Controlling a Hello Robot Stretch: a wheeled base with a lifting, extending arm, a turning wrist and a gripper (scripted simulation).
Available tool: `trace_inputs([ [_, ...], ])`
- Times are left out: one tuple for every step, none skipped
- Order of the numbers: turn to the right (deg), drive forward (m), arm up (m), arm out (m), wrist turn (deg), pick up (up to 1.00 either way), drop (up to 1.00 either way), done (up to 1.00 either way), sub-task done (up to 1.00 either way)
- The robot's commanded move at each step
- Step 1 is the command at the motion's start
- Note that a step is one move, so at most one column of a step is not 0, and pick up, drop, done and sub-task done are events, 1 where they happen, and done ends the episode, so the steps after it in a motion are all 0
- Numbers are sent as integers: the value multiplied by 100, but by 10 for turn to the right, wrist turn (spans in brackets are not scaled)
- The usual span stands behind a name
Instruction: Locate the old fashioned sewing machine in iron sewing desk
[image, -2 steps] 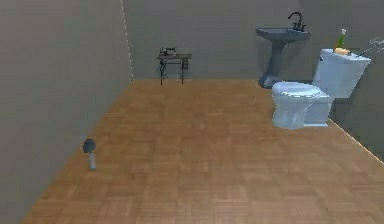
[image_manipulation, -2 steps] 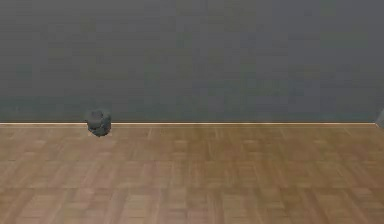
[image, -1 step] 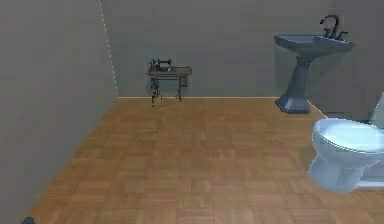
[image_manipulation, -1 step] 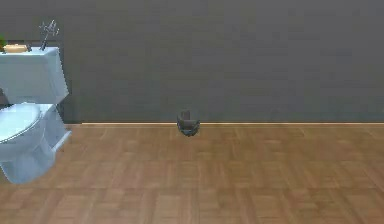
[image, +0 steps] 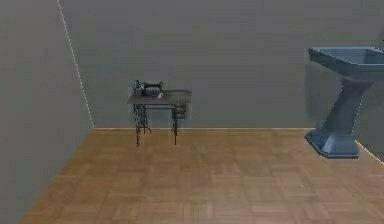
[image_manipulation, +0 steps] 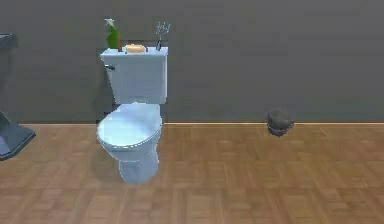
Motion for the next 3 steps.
trace_inputs([
  [0, 100, 0, 0, 0, 0, 0, 0, 0],
  [0, 20, 0, 0, 0, 0, 0, 0, 0],
  [-210, 0, 0, 0, 0, 0, 0, 0, 0],
])
